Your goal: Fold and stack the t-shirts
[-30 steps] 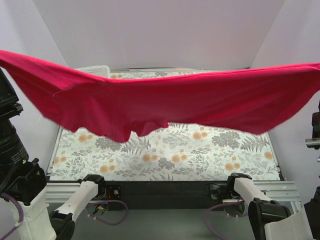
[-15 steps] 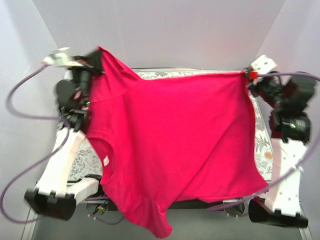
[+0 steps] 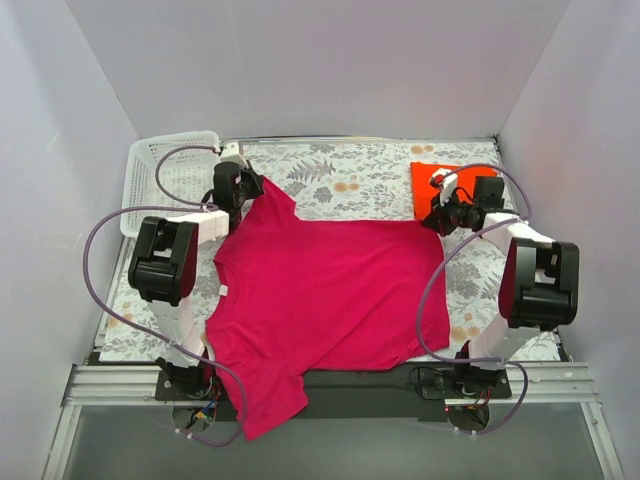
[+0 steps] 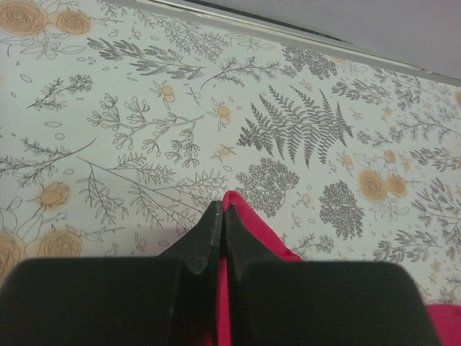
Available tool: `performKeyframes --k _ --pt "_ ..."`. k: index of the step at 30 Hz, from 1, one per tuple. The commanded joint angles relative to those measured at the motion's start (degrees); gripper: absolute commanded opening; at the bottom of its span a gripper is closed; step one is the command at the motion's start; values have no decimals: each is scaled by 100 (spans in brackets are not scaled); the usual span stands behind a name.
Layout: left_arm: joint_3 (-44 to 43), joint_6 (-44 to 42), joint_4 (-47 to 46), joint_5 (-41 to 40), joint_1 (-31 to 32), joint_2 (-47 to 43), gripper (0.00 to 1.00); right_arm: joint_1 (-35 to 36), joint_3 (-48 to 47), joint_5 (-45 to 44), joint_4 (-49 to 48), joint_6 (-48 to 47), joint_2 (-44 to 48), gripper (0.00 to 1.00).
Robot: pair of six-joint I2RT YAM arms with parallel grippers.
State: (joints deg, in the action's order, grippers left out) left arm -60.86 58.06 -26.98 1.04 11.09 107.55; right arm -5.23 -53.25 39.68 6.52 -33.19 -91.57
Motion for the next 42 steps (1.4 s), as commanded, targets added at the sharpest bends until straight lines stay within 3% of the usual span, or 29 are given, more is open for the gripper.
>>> performKeyframes --k 1,11,22,33,42 --pt "-531 -199 -510 -33 -2 63 0 57 -738 102 -661 93 -474 1" --pt "-1217 -498 -343 -288 -11 644 0 58 -1811 -198 -494 304 -1249 1" --pt "-1429 -665 -369 -113 -160 619 0 84 -2532 -163 -205 261 -1680 1" --pt "-190 -981 -1036 1116 -309 -216 0 84 -1953 285 77 -363 -1118 1" --pt "943 -1200 -1468 1417 -318 -1183 0 66 -1407 347 156 -636 -590 1"
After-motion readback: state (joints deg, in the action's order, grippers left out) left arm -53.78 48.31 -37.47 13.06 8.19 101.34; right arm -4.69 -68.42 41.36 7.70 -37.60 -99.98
